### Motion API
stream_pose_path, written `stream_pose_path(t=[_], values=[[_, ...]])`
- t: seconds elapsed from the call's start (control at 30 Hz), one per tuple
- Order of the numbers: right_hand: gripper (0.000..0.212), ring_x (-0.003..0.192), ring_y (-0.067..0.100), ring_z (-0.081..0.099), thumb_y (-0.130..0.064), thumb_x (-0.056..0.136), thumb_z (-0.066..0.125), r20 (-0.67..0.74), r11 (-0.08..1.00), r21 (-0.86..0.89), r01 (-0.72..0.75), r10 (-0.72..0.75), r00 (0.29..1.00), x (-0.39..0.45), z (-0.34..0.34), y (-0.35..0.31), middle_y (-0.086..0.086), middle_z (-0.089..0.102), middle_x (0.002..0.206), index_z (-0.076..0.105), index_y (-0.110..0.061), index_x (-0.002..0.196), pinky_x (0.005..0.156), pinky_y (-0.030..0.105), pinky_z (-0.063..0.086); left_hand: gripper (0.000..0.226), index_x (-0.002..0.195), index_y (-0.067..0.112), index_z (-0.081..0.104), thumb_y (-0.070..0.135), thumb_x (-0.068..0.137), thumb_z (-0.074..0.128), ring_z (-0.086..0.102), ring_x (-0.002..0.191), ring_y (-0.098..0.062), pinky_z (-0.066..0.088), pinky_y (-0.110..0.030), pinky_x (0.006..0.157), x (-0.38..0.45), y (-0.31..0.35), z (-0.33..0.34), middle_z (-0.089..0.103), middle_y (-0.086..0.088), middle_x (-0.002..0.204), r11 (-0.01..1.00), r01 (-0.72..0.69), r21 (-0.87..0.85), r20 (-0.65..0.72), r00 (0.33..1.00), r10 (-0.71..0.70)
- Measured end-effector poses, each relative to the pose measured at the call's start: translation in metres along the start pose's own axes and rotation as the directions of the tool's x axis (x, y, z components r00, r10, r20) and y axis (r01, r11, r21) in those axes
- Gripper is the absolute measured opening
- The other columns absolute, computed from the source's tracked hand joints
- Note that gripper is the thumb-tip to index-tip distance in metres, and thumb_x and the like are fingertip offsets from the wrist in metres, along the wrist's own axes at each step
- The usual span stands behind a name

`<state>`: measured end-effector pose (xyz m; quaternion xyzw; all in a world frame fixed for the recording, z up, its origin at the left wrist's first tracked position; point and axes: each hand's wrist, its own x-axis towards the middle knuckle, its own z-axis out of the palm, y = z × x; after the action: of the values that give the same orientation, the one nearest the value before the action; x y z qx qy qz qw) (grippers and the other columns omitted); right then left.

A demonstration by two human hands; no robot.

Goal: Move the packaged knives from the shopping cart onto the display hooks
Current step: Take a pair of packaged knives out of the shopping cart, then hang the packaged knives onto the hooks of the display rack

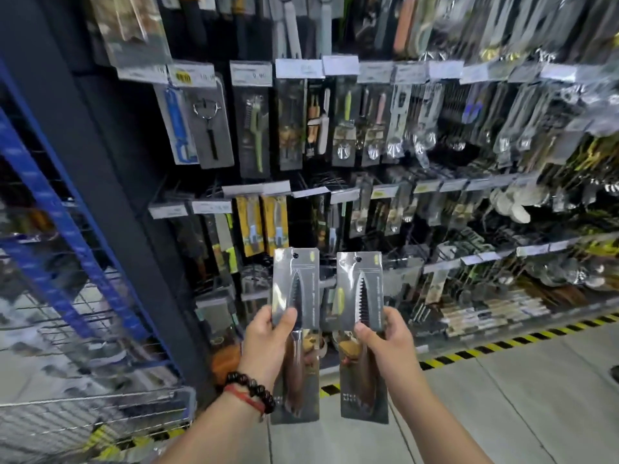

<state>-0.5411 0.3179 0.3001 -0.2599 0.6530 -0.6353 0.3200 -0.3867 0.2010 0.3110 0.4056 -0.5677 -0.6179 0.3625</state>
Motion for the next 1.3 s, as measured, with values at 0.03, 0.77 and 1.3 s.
stream_pose_path(t=[0.03, 0.77, 1.3], values=[[0.027, 0.096, -0.009, 0.059, -0.030, 0.084, 0.072, 0.009, 0.999, -0.024, -0.024, 0.024, 1.000, 0.009, 0.006, -0.002, -0.016, 0.062, 0.110, 0.054, -0.032, 0.105, 0.085, 0.017, 0.049, 0.057, 0.120, 0.015, 0.059, 0.055, 0.080, 0.066, 0.059, 0.116, -0.023, 0.045, -0.045, 0.103, 0.006, 0.001, 0.001, 0.065, -0.004, 0.122, 1.000, -0.005, -0.003, -0.006, 1.000, 0.005], [0.028, 0.109, 0.026, 0.061, -0.022, 0.094, 0.060, 0.139, 0.947, -0.294, -0.130, 0.177, 0.974, 0.319, 0.065, 0.042, 0.007, 0.066, 0.118, 0.058, -0.014, 0.121, 0.098, 0.045, 0.047, 0.084, 0.150, 0.012, 0.030, 0.045, 0.082, 0.068, 0.037, 0.138, -0.026, 0.029, -0.044, 0.115, 0.230, -0.070, 0.032, 0.034, -0.005, 0.154, 0.943, 0.263, -0.205, -0.147, 0.944, -0.295], [0.017, 0.089, 0.016, 0.062, -0.005, 0.094, 0.055, 0.350, 0.993, -0.111, -0.031, 0.069, 0.934, 0.407, 0.082, 0.025, 0.003, 0.066, 0.099, 0.058, -0.019, 0.104, 0.081, 0.027, 0.048, 0.080, 0.148, 0.019, 0.034, 0.050, 0.082, 0.068, 0.038, 0.138, -0.019, 0.033, -0.047, 0.114, 0.293, -0.087, 0.075, 0.038, 0.003, 0.153, 0.961, 0.240, -0.137, -0.308, 0.912, -0.271]])
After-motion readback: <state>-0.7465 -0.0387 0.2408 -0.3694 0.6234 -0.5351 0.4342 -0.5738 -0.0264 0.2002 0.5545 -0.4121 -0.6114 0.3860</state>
